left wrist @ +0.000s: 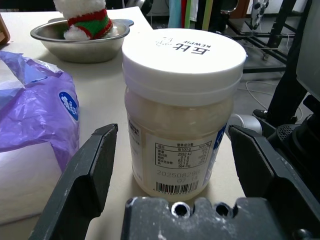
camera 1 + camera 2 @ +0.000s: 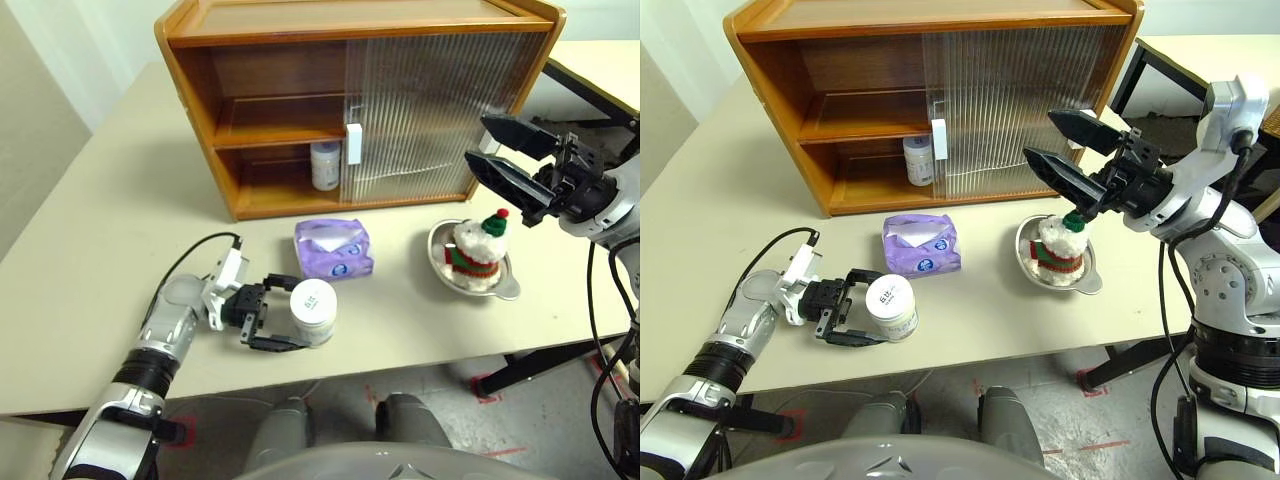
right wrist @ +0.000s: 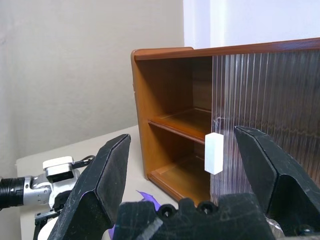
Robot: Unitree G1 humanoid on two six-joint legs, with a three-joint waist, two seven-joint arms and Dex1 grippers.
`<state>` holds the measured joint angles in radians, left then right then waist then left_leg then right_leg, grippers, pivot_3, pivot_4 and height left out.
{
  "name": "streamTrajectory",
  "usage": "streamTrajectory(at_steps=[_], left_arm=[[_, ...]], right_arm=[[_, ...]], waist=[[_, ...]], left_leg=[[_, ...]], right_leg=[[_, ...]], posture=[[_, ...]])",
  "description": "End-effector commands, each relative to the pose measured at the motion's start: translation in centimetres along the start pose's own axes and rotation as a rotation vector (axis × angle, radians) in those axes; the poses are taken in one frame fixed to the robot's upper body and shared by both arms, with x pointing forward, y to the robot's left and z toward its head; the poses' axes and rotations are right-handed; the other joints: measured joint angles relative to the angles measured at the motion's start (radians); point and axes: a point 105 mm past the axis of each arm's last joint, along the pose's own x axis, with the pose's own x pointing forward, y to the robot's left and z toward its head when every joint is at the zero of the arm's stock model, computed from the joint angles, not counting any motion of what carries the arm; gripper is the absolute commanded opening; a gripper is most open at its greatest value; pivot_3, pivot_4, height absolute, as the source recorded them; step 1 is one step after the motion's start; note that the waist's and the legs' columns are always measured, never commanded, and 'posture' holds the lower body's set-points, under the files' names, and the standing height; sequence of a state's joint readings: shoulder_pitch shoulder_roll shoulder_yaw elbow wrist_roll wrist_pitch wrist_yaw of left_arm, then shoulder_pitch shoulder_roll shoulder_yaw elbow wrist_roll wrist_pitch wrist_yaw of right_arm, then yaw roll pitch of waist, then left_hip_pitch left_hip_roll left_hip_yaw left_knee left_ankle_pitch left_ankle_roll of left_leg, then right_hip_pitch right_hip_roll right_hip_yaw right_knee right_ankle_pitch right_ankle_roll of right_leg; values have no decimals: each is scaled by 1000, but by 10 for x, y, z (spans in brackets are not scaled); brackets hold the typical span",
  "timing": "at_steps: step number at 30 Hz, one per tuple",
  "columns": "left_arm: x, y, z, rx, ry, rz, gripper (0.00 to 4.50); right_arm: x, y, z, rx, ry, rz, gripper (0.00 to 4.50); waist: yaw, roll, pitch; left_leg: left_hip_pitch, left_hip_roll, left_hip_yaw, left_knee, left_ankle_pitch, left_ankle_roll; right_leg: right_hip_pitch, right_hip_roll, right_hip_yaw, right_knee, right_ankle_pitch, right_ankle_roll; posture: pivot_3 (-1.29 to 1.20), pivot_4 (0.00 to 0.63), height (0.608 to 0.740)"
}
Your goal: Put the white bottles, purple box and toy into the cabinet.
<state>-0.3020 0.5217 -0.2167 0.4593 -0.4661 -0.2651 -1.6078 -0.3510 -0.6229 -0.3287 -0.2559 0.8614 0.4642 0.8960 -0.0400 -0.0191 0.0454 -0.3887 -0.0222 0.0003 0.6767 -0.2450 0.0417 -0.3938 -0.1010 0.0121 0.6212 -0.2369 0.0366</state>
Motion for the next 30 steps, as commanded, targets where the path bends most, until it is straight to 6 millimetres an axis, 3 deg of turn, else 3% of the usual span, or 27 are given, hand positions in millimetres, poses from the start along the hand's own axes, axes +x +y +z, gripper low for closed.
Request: streamTrajectory(at_steps=[1, 4, 5, 12, 23, 26, 30], left_arm=[[2, 1, -2, -4, 10, -14, 4115], [2, 0, -2, -10, 7, -13, 3151], [2, 1, -2, -9, 4, -11, 3061], [0, 3, 0, -30, -1, 5, 3061], [-32, 12, 56, 78, -80, 214, 3061], [-47, 25, 65, 89, -90, 344, 3061], [-73, 60, 69, 38, -114, 637, 3061]], right_arm=[[-2, 1, 5, -17, -3, 1, 4500], [-2, 1, 5, -17, -4, 1, 4500], [-2, 1, 5, -17, -4, 1, 4500], [-1, 1, 4, -16, -5, 3, 4500], [0, 1, -1, 0, -4, 10, 4500], [2, 1, -3, 8, -10, 17, 4500], [6, 3, -6, 20, -17, 29, 4500]], waist=[[0, 0, 0], [0, 0, 0], [0, 0, 0], [0, 0, 0], [-1, 0, 0], [3, 0, 0], [7, 0, 1]], left_leg=[[0, 0, 0, 0, 0, 0], [0, 0, 0, 0, 0, 0], [0, 0, 0, 0, 0, 0], [0, 0, 0, 0, 0, 0], [0, 1, 0, 0, 0, -1], [0, 2, 0, 0, 0, -1], [0, 2, -1, 0, 0, -1]], right_leg=[[0, 0, 0, 0, 0, 0], [0, 0, 0, 0, 0, 0], [0, 0, 0, 0, 0, 0], [0, 0, 0, 0, 0, 0], [0, -1, 1, 0, 0, 0], [0, -1, 1, 0, 0, 0], [0, -1, 0, 0, 0, 1]], posture=[[-135, 0, 740], [-133, 0, 740], [-131, 0, 740], [-127, 0, 740], [-94, 0, 740], [-80, 0, 740], [-76, 0, 740]])
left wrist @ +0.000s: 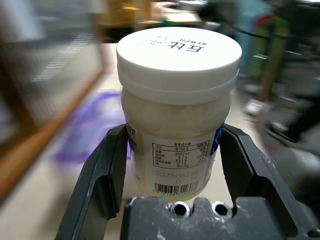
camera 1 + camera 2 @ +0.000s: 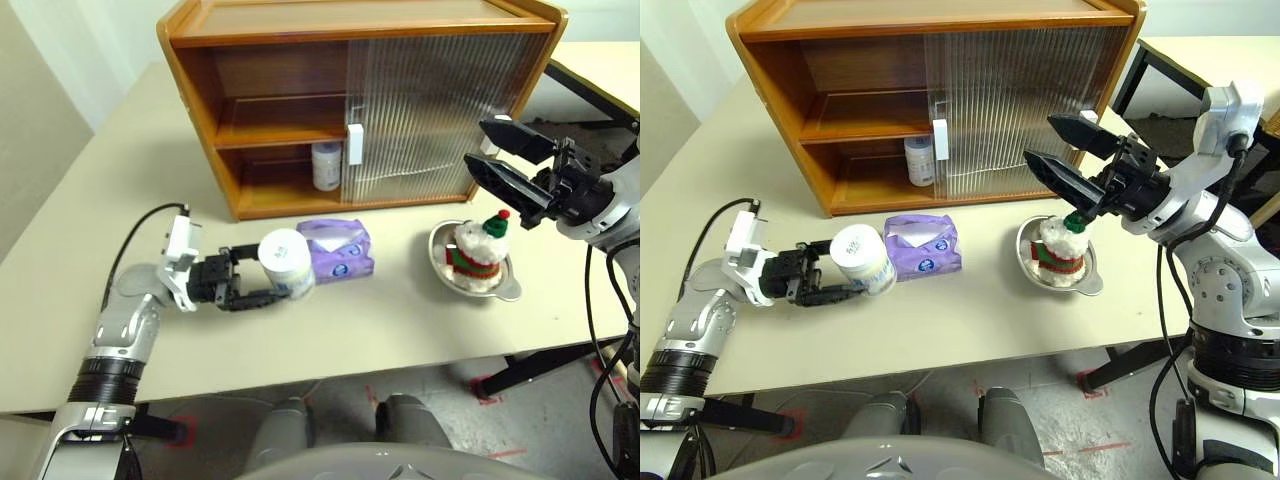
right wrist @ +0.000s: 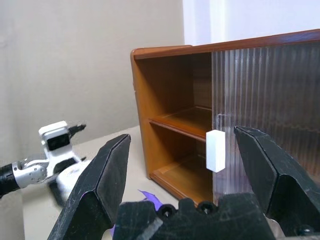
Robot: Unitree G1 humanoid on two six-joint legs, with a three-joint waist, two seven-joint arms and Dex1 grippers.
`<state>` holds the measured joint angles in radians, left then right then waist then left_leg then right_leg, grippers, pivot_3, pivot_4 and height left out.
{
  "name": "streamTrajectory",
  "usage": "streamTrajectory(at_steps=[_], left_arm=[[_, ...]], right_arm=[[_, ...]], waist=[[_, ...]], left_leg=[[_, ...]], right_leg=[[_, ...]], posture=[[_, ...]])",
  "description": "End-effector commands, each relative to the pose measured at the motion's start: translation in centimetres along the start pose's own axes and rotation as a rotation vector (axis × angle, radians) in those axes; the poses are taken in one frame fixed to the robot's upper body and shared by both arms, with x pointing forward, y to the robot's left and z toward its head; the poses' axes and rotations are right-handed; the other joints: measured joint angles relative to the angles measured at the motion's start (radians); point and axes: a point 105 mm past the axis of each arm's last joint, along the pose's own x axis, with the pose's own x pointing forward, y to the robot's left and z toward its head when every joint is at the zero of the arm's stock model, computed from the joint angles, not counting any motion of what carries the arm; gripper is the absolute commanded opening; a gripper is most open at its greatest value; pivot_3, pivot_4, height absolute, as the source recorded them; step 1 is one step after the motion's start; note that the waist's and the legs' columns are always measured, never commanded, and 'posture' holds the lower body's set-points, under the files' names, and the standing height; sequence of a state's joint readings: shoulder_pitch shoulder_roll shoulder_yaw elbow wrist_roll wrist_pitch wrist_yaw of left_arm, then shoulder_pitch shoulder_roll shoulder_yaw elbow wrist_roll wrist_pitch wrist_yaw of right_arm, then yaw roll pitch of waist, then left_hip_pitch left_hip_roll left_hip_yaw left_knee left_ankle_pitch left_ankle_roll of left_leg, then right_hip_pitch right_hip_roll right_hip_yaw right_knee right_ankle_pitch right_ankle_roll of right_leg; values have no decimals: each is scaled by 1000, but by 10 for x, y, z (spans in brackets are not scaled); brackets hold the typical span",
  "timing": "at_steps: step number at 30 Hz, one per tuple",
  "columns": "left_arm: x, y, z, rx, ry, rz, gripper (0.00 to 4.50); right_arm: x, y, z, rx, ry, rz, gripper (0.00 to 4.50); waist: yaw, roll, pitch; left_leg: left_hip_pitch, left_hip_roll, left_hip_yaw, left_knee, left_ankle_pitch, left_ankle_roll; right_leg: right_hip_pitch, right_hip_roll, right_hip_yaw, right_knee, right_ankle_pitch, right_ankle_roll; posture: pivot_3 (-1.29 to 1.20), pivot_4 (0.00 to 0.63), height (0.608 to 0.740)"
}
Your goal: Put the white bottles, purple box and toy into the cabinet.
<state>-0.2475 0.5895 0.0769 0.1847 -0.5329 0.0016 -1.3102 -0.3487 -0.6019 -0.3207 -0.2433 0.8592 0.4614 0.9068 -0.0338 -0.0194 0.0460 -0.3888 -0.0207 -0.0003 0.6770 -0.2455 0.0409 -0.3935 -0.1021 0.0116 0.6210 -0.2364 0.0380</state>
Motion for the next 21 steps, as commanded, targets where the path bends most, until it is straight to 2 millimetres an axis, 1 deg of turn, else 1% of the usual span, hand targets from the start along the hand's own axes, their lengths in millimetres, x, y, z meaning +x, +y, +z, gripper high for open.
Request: streamTrajectory(at_steps=[1, 4, 7, 12, 16, 21], left_arm=[[-6, 37, 8, -24, -26, 244, 3061], [-8, 52, 8, -52, -35, 377, 3061], [-7, 60, 3, -66, -20, 469, 3061], [0, 68, -7, -59, 15, 563, 3061], [2, 77, -14, -43, 38, 660, 3061], [8, 80, -18, -63, 17, 744, 3061]], right_arm=[[6, 3, -1, -4, -9, 24, 4500], [6, 3, -2, -2, -13, 24, 4500], [5, 4, -2, 0, -15, 20, 4500], [5, 5, -2, -2, -18, 14, 4500], [3, 5, 0, -10, -20, 8, 4500], [2, 5, -1, -11, -20, 4, 4500]], waist=[[1, 0, 0], [-1, 0, 0], [-1, 0, 0], [-1, -1, 0], [-2, -1, 0], [-2, -1, 0]], left_leg=[[0, 0, 0, 0, 0, 0], [0, 0, 1, 1, 0, 0], [0, -1, 2, 1, 0, 0], [0, -1, 1, -1, 0, 0], [0, -1, 2, 0, 0, -1], [0, -1, 2, 0, 0, 0]], right_leg=[[0, 1, -1, 0, 0, 0], [1, 2, -1, 0, 1, 2], [1, 2, 0, -1, 1, 1], [0, 2, 0, -1, 3, -1], [0, 2, 0, -1, 3, -2], [0, 2, 0, -1, 3, -2]], posture=[[-76, 0, 740], [-83, 0, 740], [-87, 0, 740], [-96, 0, 740], [-112, 0, 740], [-115, 0, 740]])
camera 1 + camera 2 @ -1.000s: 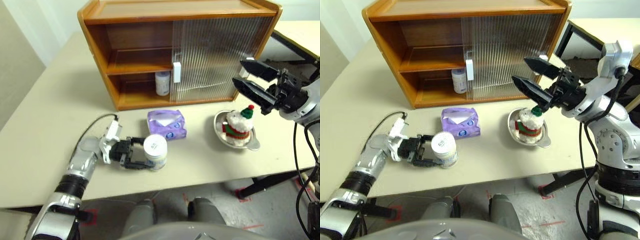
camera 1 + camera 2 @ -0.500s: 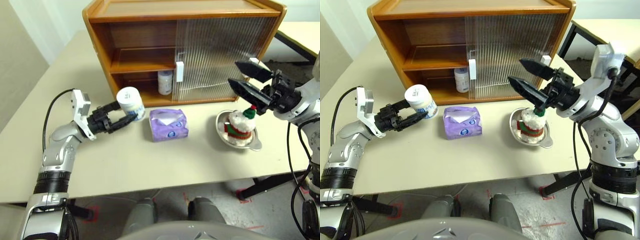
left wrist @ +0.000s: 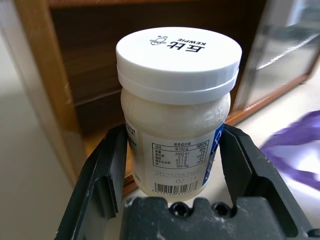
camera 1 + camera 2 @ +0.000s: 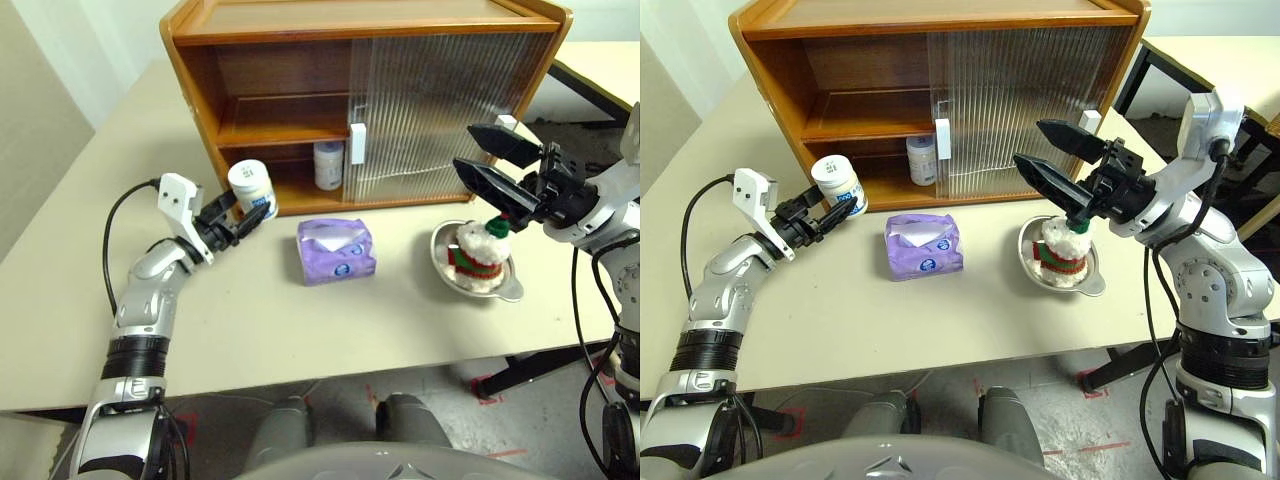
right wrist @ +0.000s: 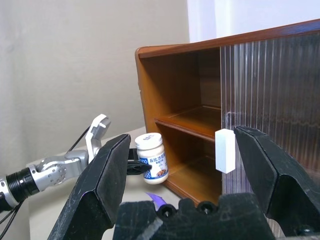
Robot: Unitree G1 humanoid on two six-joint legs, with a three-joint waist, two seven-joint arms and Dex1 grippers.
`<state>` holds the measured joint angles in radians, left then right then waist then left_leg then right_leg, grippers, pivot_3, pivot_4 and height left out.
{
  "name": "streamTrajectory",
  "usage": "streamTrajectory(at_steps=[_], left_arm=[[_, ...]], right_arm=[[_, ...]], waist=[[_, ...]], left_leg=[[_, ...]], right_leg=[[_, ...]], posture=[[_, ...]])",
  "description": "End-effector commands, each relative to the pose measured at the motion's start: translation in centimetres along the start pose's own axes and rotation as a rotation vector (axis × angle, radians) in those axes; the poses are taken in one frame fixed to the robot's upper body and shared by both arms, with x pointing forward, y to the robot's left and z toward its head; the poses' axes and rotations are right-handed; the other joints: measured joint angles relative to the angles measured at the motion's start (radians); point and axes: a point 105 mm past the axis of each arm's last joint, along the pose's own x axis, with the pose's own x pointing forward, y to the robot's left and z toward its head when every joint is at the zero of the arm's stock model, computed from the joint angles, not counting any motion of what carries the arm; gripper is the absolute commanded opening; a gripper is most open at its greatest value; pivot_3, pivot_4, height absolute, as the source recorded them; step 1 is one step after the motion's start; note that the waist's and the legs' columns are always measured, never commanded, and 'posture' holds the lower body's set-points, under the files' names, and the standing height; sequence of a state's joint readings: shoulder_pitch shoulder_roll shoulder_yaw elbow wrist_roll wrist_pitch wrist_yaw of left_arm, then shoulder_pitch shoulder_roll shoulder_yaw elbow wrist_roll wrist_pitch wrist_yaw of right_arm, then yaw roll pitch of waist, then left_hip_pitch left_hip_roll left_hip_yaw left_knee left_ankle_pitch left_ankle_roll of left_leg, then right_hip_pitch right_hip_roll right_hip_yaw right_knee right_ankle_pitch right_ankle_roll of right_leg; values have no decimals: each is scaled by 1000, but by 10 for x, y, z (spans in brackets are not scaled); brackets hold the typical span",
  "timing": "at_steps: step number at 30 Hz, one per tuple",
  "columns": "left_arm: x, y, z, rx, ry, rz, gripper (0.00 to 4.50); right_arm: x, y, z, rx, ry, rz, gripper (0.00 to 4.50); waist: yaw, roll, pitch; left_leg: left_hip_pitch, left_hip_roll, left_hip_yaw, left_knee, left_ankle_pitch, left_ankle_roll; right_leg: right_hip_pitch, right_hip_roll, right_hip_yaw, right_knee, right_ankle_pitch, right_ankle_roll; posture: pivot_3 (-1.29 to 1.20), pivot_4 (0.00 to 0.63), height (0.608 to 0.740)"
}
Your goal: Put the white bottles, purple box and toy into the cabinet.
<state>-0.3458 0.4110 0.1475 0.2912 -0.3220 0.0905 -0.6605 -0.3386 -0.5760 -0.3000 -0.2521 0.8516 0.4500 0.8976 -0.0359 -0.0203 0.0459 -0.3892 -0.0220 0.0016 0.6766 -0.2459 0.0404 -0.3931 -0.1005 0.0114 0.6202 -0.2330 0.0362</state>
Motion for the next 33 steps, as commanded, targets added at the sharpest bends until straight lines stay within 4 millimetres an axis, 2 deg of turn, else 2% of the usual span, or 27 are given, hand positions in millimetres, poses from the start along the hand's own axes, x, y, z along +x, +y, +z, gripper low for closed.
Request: streamTrajectory(at_steps=[1, 9, 19, 27, 33], left_arm=[[9, -3, 8, -15, -54, 56, 3061], [30, -20, 4, -91, -82, 125, 3061], [52, -17, 15, -58, -105, 230, 3061], [69, -3, 9, -43, -28, 369, 3061], [85, -1, 9, -24, 0, 441, 3061]], right_arm=[[-2, 2, 5, -26, -13, -1, 4500], [-1, 2, 5, -29, -17, -5, 4500], [-1, 2, 5, -31, -22, -11, 4500], [0, 2, 5, -30, -35, -16, 4500], [0, 3, 4, -31, -40, -21, 4500]], waist=[[0, 0, 0], [0, -1, 0], [-1, -1, 0], [-1, -2, 0], [-1, -3, 0]], left_leg=[[0, 0, 0, 0, 0, 0], [0, 0, 0, 0, 0, 0], [0, -1, 1, 1, 0, 0], [0, 0, 1, 2, 0, 0], [0, 0, 1, 2, 0, 0]], right_leg=[[0, 0, 0, 0, 0, 0], [0, 0, 0, 0, 0, 0], [1, 3, 1, 0, 1, 1], [1, 5, 1, 0, 1, 2], [1, 5, 1, -1, 1, 4]], posture=[[-115, 0, 740], [-123, 0, 740], [-126, 0, 740], [-129, 0, 740], [-137, 0, 740]])
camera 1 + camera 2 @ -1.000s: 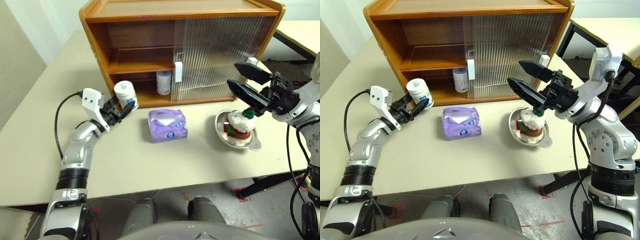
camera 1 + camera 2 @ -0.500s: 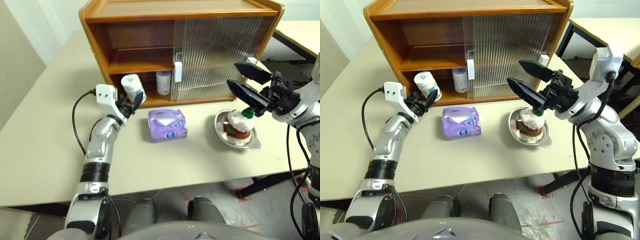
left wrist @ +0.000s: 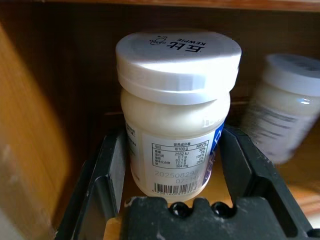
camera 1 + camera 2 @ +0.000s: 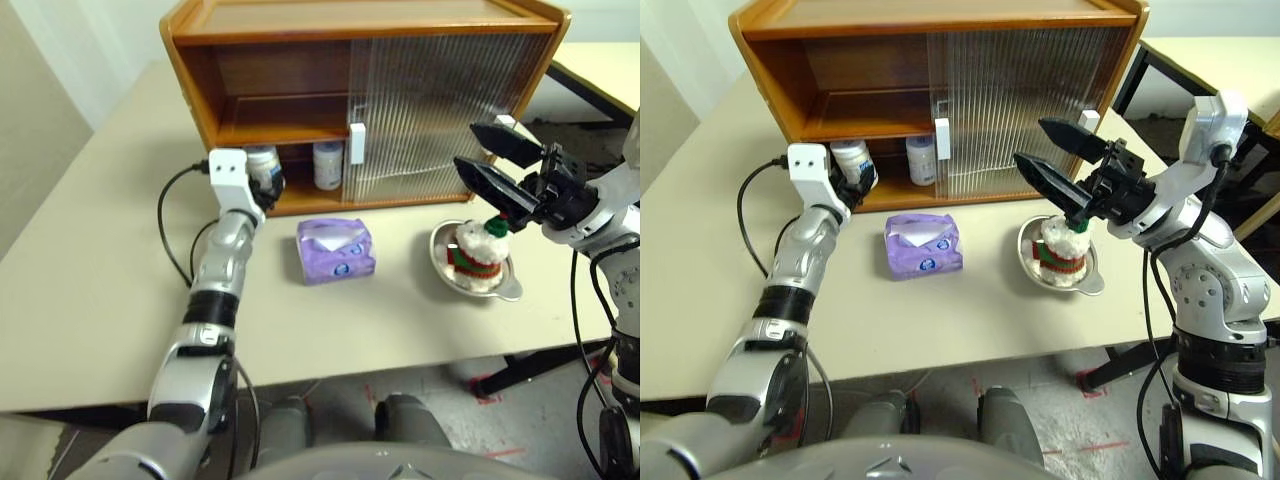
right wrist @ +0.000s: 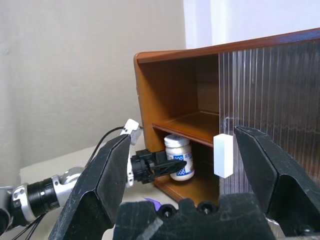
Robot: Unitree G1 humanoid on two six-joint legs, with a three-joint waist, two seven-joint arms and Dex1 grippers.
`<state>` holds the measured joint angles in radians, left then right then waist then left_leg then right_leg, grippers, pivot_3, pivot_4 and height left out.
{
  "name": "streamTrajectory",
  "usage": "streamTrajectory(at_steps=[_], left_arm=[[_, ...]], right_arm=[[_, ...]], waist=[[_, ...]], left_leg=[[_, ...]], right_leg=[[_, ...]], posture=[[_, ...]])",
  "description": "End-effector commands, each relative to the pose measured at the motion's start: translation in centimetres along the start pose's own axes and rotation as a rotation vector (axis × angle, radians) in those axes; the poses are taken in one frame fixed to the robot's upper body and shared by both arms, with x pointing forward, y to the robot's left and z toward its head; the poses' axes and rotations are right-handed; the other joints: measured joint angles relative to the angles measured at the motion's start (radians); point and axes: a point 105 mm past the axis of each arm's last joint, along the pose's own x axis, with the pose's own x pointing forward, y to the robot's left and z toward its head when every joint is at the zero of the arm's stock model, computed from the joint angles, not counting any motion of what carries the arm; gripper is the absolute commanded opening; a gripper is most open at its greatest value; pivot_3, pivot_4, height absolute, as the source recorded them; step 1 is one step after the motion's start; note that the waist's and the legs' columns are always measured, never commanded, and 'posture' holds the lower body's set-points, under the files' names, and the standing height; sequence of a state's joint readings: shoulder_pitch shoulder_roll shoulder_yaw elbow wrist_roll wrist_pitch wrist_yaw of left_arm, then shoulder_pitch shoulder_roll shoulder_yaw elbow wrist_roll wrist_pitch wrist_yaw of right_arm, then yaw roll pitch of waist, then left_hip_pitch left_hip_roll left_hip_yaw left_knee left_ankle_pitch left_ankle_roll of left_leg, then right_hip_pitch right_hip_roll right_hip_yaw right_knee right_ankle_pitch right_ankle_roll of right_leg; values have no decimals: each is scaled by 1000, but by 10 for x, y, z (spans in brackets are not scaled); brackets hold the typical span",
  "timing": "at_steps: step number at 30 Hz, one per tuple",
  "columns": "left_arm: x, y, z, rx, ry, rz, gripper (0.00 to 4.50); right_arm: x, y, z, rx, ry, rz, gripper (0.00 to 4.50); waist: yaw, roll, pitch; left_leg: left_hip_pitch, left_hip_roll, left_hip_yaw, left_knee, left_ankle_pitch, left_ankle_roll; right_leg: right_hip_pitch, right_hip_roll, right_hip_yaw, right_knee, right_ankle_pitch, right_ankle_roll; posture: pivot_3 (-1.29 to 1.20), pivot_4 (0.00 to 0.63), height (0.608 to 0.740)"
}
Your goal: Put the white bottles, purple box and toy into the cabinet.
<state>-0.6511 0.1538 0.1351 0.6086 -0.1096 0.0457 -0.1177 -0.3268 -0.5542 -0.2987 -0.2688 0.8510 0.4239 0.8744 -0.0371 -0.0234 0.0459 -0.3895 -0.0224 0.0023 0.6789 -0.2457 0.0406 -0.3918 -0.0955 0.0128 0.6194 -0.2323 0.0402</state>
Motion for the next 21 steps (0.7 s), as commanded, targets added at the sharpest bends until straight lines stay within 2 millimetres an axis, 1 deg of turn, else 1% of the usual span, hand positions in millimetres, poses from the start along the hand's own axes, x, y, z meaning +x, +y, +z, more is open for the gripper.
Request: streamTrajectory(at_steps=[1, 12, 21], left_arm=[[9, -4, 6, 21, -14, 39, 3061], [21, -5, -5, 21, 27, 109, 3061], [26, -14, -8, 19, 39, 111, 3061]], right_arm=[[-1, 1, 3, -22, -12, -5, 4500], [-1, 0, 5, -30, -14, -10, 4500], [0, -1, 6, -35, -15, -8, 4500]], waist=[[0, 0, 0], [-3, -1, 0], [-3, -2, 1]], left_leg=[[0, 0, 0, 0, 0, 0], [0, 1, 0, 0, 0, 0], [0, 1, 0, 0, 0, 0]], right_leg=[[0, 0, 0, 0, 0, 0], [0, 1, 0, 0, 1, 0], [0, 1, 0, -1, 2, 0]], posture=[[-137, 0, 740], [-155, 0, 740], [-153, 0, 740]])
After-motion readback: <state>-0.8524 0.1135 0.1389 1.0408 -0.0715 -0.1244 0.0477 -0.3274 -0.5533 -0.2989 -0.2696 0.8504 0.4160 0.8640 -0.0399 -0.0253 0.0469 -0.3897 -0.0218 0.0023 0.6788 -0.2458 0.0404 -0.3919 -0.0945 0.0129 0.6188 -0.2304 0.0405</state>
